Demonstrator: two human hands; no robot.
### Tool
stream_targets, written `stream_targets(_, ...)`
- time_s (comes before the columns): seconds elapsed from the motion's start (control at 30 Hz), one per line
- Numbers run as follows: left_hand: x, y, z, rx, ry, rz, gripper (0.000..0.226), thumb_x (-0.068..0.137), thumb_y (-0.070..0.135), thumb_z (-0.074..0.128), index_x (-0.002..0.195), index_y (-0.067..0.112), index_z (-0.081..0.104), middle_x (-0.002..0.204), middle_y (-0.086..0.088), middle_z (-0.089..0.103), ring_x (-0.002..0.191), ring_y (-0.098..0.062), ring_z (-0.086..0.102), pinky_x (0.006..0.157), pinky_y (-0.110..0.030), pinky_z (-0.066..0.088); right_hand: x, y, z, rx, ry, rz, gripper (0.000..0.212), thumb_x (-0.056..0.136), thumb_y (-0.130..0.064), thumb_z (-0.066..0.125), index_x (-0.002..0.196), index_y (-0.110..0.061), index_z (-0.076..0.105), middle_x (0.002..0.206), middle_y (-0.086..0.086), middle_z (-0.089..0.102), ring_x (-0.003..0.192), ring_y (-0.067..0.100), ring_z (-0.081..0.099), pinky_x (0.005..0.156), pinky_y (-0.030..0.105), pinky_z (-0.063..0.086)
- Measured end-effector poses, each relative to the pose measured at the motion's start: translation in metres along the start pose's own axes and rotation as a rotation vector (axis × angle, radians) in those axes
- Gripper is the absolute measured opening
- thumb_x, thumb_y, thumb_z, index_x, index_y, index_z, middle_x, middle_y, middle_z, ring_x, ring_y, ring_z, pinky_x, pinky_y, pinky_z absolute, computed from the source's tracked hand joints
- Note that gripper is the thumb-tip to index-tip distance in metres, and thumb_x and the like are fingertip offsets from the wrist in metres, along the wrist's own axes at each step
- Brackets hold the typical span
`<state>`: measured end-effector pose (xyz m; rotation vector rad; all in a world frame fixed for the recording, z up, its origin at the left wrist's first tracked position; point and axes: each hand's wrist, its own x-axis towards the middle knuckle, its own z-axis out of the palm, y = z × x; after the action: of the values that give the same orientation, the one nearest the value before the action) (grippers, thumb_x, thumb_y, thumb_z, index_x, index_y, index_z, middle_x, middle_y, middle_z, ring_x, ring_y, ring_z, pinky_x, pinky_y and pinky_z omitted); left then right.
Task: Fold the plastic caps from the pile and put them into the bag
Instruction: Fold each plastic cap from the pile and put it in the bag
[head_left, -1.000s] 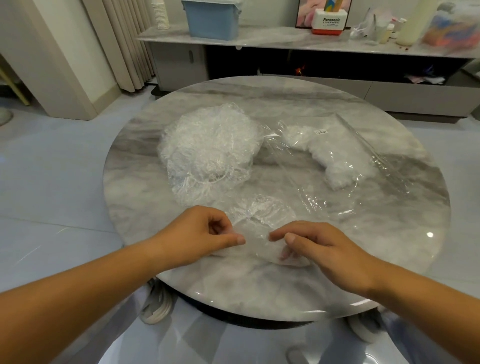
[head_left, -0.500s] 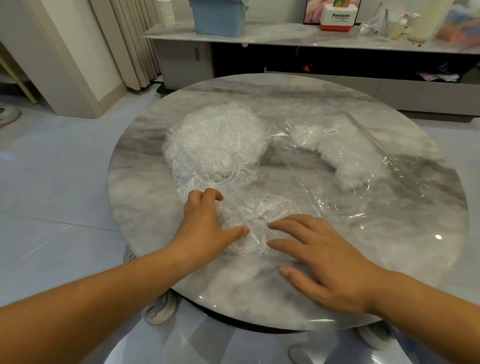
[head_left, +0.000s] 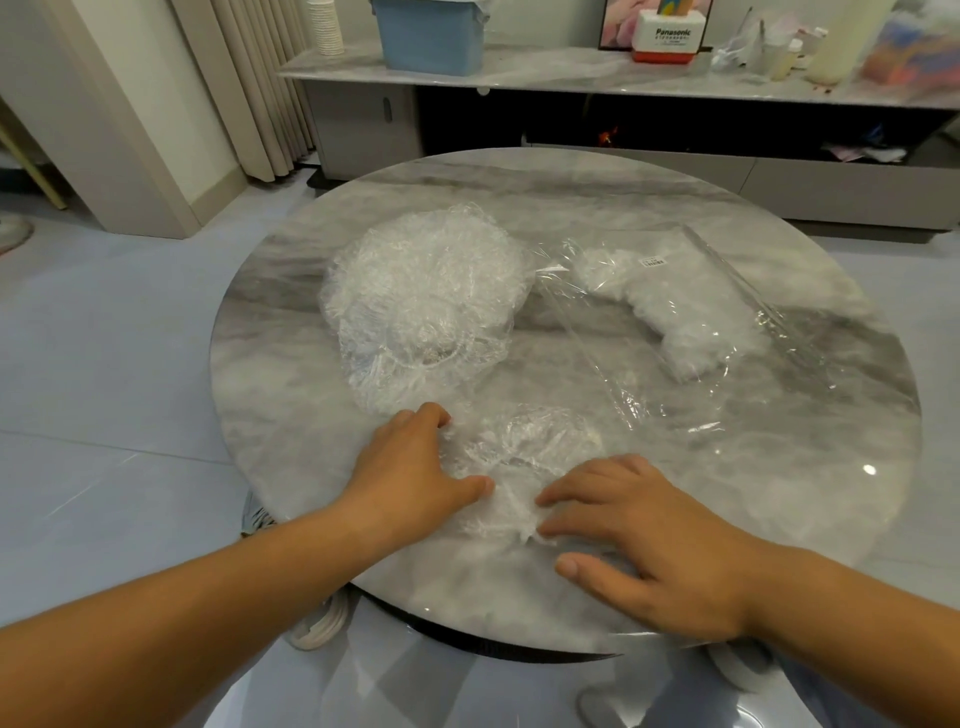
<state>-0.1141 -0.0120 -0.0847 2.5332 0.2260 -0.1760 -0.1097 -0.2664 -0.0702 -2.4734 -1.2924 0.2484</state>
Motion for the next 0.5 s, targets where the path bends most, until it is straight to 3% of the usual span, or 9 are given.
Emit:
stream_targets(0.13,0.006,-0.001,0.001,0.037,-0.005,-0.019,0.084,0.070,0.059,0.081,0.136,0.024,0.045,0.122,0.002,0.045,0.119,-0.019,0.047,0.104,-0.035,0.043,0.030,0.006,-0.013,0.181,0.188,0.178,0.045,0.099,-0.057,0.040,0.115,-0.030,0.073,0.135,-0.012,0.057,0.131,0.002,0.044,0.111,0.038,0.037)
stream_targets(0.27,0.010,-0.002,0.000,0.019,-0.027,-0.029,0.083,0.071,0.056,0.082,0.137,0.025,0.044,0.125,0.002,0.043,0.121,-0.018,0.046,0.105,-0.035,0.043,0.064,0.013,-0.029,0.416,0.053,0.429,0.044,0.104,-0.050,0.041,0.112,-0.022,0.074,0.149,-0.012,0.044,0.139,0.004,0.035,0.115,0.030,0.028)
stream_targets(0.37,0.012,-0.004,0.000,0.002,-0.038,-0.027,0.081,0.070,0.054,0.083,0.136,0.026,0.045,0.121,0.005,0.042,0.120,-0.018,0.047,0.104,-0.035,0.044,0.078,0.017,-0.029,0.555,0.057,0.502,0.044,0.105,-0.047,0.043,0.103,-0.019,0.077,0.128,-0.013,0.060,0.119,0.001,0.053,0.106,0.027,0.038)
stream_targets(0.43,0.012,-0.006,-0.001,-0.005,-0.037,-0.023,0.080,0.071,0.054,0.083,0.136,0.026,0.045,0.120,0.006,0.041,0.119,-0.017,0.047,0.104,-0.035,0.044,0.084,0.016,-0.027,0.607,0.089,0.538,0.039,0.103,-0.046,0.048,0.096,-0.021,0.077,0.102,-0.016,0.067,0.095,-0.007,0.060,0.089,0.023,0.043)
stream_targets(0.5,0.012,-0.008,-0.001,-0.016,-0.033,-0.018,0.078,0.071,0.052,0.083,0.135,0.026,0.046,0.119,0.006,0.041,0.118,-0.016,0.047,0.103,-0.034,0.044,0.086,0.014,-0.026,0.637,0.145,0.531,0.035,0.101,-0.043,0.054,0.092,-0.019,0.077,0.090,-0.012,0.072,0.086,-0.003,0.065,0.080,0.026,0.049)
